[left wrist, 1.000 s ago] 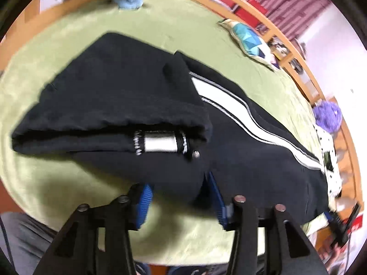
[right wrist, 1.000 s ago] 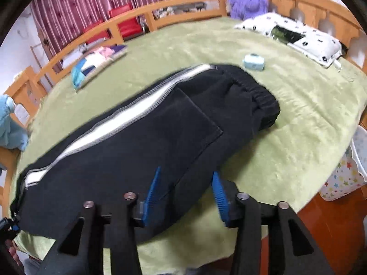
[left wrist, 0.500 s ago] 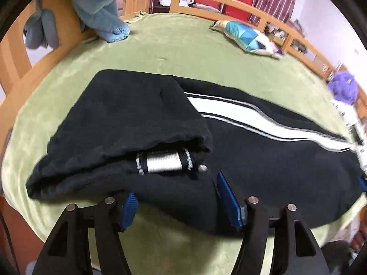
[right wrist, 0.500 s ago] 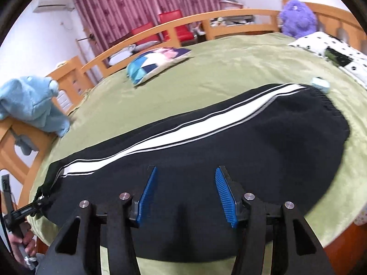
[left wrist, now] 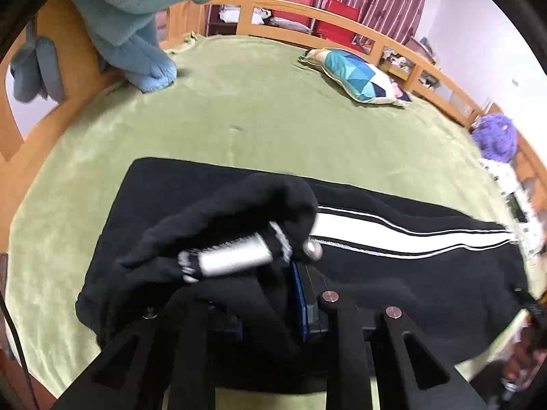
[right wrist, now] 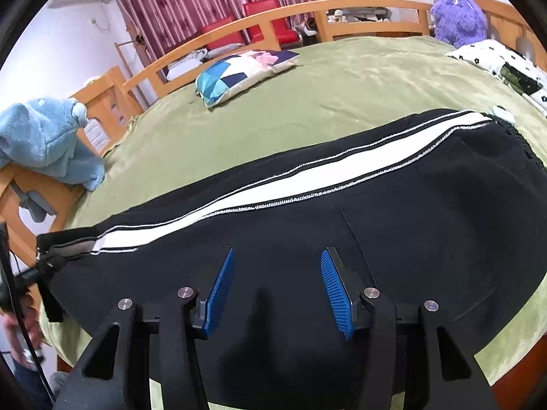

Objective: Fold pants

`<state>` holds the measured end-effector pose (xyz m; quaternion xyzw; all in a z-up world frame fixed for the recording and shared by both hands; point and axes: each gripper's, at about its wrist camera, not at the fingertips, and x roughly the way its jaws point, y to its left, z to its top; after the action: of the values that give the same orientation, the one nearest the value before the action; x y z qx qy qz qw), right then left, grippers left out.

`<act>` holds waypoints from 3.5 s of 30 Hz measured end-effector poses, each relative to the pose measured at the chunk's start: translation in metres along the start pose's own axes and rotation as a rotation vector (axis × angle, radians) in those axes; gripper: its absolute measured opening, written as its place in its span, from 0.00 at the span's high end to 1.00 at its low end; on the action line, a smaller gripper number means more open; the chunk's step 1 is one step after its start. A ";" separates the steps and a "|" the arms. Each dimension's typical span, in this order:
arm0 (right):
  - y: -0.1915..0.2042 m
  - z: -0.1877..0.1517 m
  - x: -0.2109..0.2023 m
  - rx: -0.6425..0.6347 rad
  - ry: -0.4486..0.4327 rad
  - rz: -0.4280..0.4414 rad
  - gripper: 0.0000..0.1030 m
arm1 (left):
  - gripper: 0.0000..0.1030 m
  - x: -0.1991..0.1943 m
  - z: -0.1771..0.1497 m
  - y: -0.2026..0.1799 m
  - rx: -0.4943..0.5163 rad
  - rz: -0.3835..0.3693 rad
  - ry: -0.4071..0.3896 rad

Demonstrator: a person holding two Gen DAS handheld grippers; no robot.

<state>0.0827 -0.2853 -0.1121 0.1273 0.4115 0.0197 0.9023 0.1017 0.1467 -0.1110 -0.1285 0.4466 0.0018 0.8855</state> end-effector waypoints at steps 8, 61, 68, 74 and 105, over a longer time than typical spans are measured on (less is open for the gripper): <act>-0.006 0.000 0.004 0.026 0.023 0.002 0.49 | 0.71 -0.032 -0.031 0.018 0.000 0.013 -0.018; -0.155 0.016 -0.065 0.214 -0.101 -0.245 0.38 | 0.36 0.020 0.007 -0.010 -0.018 0.172 0.003; -0.256 0.026 -0.016 0.456 -0.084 -0.112 0.27 | 0.36 0.010 -0.007 -0.064 -0.034 0.065 0.002; -0.279 0.054 0.024 0.608 -0.135 -0.020 0.27 | 0.36 0.015 -0.006 -0.088 -0.040 0.067 0.005; -0.158 0.055 -0.088 0.120 -0.169 -0.260 0.45 | 0.37 -0.002 0.026 0.013 -0.041 0.128 -0.051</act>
<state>0.0551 -0.4627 -0.0512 0.1279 0.3476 -0.1326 0.9194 0.1191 0.1652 -0.0975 -0.1179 0.4309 0.0707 0.8918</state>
